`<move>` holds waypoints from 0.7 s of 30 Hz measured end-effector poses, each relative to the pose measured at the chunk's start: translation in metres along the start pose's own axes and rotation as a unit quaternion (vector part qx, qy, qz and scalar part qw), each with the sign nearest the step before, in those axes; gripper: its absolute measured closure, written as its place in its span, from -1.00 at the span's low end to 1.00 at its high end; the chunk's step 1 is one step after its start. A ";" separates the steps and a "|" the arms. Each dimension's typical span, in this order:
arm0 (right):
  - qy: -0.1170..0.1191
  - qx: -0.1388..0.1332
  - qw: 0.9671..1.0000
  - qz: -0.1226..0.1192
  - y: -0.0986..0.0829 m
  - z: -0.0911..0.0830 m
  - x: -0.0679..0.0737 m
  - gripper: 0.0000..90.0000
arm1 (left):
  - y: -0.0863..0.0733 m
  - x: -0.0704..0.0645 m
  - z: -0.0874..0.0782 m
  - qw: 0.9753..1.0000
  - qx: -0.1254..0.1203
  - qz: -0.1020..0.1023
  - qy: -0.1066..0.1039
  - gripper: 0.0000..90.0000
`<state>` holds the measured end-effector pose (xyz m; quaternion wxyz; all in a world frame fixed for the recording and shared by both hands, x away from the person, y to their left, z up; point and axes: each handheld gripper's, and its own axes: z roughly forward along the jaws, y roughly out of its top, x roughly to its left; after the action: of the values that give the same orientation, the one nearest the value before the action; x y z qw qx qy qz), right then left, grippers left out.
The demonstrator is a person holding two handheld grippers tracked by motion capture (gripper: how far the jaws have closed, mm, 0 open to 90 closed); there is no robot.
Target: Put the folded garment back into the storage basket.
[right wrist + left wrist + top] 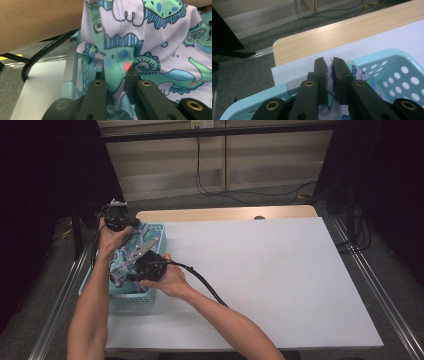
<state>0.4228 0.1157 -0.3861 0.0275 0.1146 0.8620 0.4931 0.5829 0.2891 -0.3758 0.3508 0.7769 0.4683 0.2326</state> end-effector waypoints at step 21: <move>-0.004 0.021 1.000 -0.009 0.000 0.022 0.010 0.84 | -0.020 0.015 -0.002 0.998 0.039 0.011 0.038 0.82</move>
<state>0.4170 0.1361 -0.3963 0.0333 0.1095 0.8732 0.4738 0.5769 0.3096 -0.3894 0.2994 0.7854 0.4819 0.2475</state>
